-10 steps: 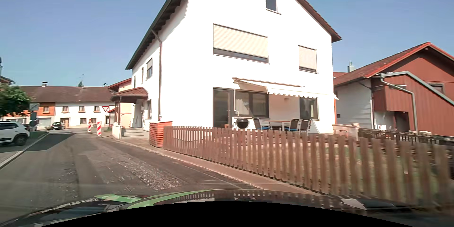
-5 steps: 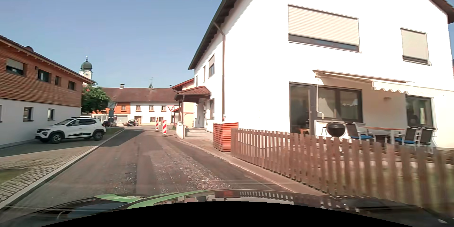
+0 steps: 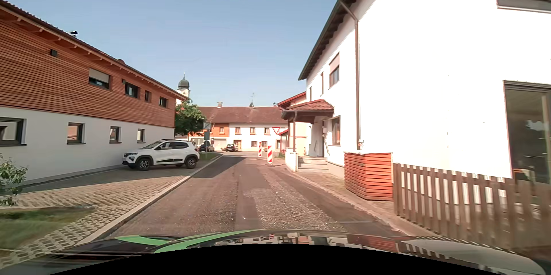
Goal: Follow the waypoints while adhering to traffic rules and regulations
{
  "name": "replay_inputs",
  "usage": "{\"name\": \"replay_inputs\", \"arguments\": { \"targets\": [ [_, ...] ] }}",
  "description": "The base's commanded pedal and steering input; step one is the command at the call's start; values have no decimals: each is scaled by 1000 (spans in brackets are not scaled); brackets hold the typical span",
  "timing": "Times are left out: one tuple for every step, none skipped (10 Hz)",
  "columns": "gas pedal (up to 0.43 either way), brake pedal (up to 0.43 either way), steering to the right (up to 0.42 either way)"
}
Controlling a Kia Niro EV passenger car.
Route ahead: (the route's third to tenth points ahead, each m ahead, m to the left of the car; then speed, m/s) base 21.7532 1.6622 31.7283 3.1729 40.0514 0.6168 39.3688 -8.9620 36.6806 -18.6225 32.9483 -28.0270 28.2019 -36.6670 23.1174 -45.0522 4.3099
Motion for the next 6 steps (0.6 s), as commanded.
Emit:
{"name": "replay_inputs", "arguments": {
  "targets": [
    [169, 0, -301],
    [150, 0, -222],
    [130, 0, -155],
    [118, 0, -89],
    [98, 0, -50],
    [87, 0, -40]
  ]
}}
